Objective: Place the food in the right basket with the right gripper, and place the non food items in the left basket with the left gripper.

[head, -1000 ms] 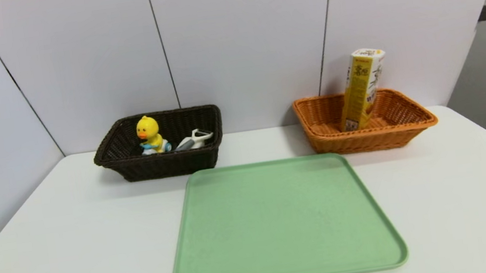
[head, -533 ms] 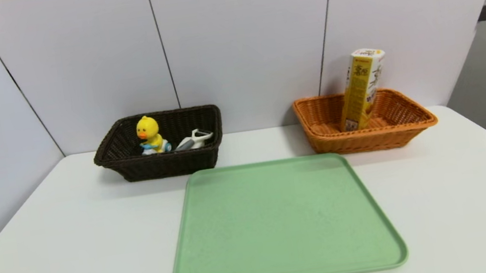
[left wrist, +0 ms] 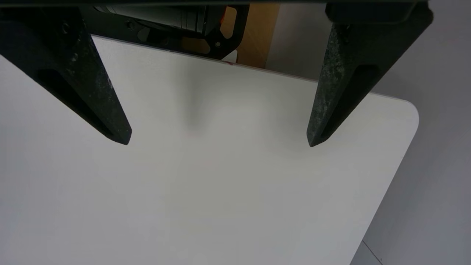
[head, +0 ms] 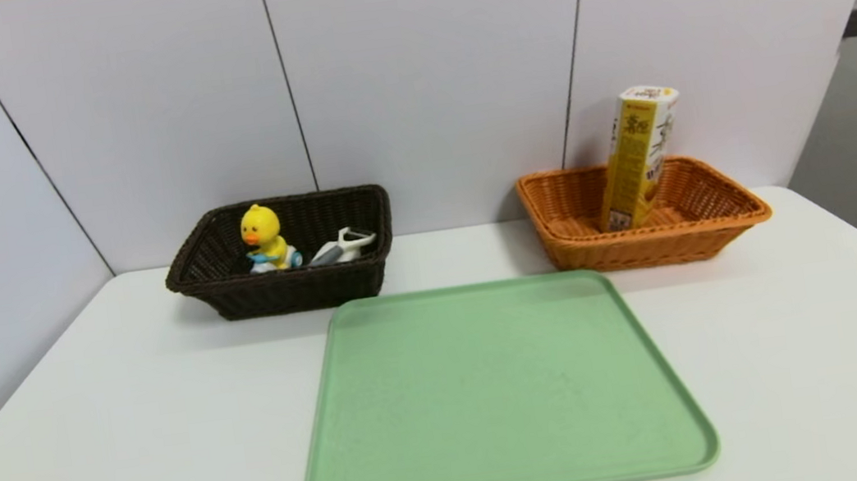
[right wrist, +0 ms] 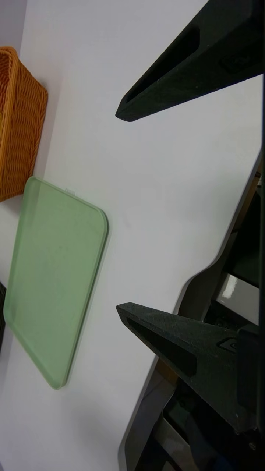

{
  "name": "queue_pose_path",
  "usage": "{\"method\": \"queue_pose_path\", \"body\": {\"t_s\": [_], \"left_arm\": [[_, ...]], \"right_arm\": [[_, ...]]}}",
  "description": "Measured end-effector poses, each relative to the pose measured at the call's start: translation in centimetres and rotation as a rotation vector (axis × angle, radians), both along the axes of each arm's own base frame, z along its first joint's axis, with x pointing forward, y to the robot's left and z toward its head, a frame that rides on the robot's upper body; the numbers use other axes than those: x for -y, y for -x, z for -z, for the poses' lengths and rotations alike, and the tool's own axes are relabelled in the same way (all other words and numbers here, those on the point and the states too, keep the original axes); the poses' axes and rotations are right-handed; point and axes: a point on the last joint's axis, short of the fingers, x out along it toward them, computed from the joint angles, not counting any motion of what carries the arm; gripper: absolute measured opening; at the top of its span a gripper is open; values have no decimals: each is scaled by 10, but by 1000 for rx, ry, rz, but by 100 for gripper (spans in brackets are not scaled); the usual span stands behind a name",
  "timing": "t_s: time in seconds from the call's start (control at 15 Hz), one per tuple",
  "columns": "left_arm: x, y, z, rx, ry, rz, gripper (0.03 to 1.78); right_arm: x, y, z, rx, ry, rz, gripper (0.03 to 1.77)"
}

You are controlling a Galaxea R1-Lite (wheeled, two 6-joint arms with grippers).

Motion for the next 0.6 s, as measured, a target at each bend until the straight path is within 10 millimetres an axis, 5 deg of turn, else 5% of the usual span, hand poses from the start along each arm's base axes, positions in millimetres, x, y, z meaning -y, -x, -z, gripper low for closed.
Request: {"method": "queue_pose_path", "body": {"t_s": [0.6], "left_arm": [[4, -29, 29, 330, -100, 212, 169]], "right_arm": [[2, -20, 40, 133, 22, 99, 170]]}}
